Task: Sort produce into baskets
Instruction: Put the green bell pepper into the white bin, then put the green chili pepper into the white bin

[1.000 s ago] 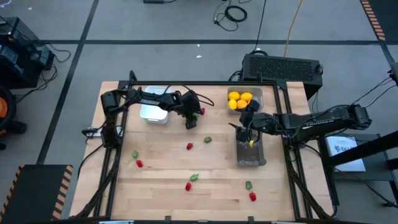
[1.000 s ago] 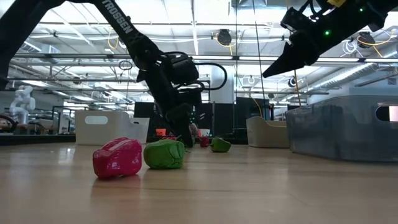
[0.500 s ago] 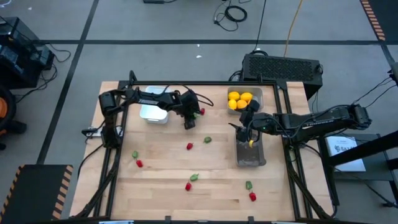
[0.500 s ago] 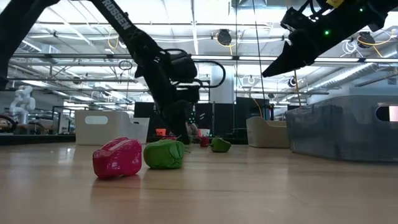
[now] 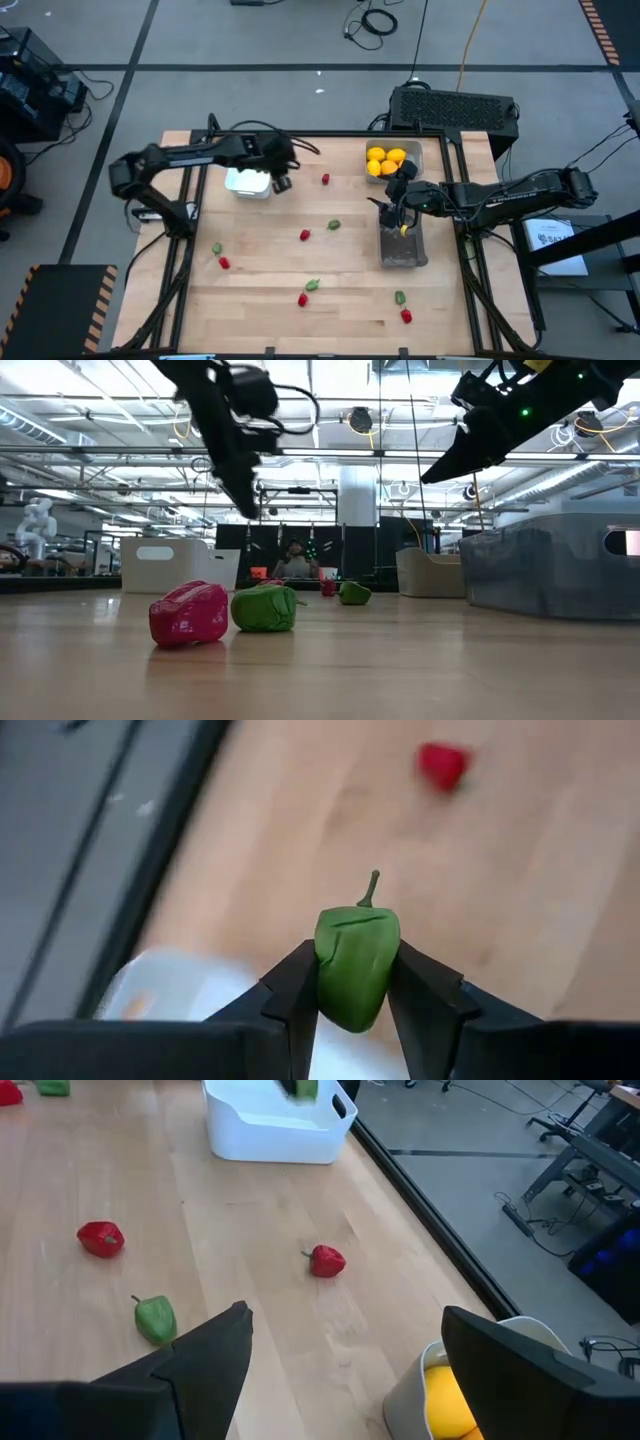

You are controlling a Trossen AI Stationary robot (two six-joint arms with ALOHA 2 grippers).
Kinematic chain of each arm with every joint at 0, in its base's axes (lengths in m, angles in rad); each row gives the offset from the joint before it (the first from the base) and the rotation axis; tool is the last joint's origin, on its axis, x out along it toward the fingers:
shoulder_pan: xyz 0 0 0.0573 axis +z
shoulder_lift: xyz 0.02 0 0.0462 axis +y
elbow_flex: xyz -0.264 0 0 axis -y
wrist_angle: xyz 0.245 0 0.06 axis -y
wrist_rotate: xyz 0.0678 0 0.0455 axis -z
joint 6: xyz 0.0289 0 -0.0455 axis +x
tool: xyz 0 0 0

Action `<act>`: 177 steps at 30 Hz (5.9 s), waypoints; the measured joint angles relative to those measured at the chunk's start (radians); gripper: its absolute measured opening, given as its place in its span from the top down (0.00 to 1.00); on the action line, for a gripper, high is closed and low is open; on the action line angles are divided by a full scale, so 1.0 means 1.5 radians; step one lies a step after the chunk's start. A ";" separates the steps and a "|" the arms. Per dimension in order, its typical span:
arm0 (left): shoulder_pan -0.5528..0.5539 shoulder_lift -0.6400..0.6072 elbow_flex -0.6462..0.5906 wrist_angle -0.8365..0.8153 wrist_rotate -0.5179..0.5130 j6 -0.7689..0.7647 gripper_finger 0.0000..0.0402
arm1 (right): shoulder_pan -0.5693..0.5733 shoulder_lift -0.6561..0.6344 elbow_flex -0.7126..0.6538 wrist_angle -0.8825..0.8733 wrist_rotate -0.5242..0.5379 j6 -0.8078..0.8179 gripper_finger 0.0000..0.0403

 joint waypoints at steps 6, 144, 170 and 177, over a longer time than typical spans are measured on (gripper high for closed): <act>0.002 -0.066 0.000 -0.113 -0.105 -0.079 0.71 | 0.000 0.000 0.000 0.001 0.000 -0.005 0.22; 0.072 -0.045 0.025 -0.315 -0.062 -0.262 0.68 | -0.029 0.226 0.000 0.231 -0.193 -0.012 0.22; -0.199 -0.035 0.026 0.036 0.172 -0.163 0.50 | -0.030 0.226 0.000 0.236 -0.193 0.056 0.22; -0.384 0.046 0.025 0.133 0.151 -0.164 0.50 | -0.029 0.226 0.000 0.252 -0.198 0.107 0.22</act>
